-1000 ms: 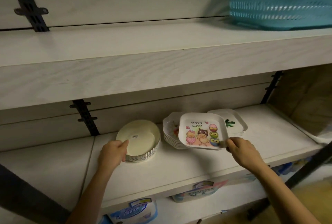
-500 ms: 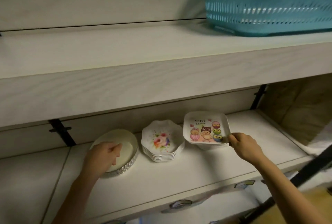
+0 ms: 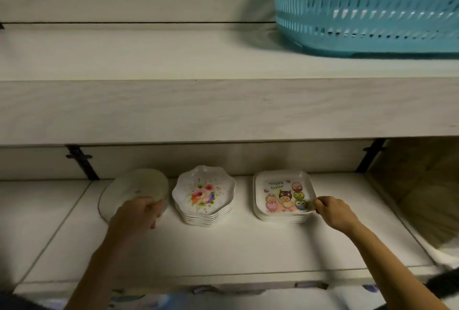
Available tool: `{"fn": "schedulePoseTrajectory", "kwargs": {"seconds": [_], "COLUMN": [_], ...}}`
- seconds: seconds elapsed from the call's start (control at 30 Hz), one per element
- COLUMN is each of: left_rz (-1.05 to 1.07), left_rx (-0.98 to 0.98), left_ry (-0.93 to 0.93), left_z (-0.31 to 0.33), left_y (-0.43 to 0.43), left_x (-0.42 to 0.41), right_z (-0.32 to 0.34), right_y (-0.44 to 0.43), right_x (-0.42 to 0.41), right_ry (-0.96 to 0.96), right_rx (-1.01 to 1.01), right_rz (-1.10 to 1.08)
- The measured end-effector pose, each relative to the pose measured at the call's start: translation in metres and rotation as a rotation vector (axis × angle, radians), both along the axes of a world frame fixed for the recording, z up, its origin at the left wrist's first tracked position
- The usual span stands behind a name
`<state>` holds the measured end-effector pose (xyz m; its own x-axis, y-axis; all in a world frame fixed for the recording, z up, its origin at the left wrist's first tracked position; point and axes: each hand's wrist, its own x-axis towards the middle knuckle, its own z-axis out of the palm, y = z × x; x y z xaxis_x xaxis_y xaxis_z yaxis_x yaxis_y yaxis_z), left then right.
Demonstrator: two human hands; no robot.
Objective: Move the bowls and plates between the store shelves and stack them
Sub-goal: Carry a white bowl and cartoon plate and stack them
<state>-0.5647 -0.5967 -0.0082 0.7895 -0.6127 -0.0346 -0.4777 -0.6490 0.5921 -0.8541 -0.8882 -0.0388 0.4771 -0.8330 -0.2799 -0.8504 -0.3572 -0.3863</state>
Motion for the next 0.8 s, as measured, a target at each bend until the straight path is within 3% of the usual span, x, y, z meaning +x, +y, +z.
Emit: {"fn": "schedulePoseTrajectory", "kwargs": {"seconds": [0.33,0.5,0.8], "left_rz": [0.062,0.128,0.260], "left_rx": [0.017,0.014,-0.045], "left_ry": [0.010,-0.007,-0.012], "left_z": [-0.008,-0.011,-0.017], "left_y": [0.016,0.025,0.061], "left_x": [-0.018,-0.020,-0.008], "right_z": [-0.020,-0.020,0.018], "right_y": [-0.012,-0.003,0.056], "right_x": [0.002,-0.001,0.037], "right_ry": [0.015,-0.125,-0.339], "right_rx": [0.031,-0.095,-0.055], "right_rz": [-0.012,-0.083,0.193]}}
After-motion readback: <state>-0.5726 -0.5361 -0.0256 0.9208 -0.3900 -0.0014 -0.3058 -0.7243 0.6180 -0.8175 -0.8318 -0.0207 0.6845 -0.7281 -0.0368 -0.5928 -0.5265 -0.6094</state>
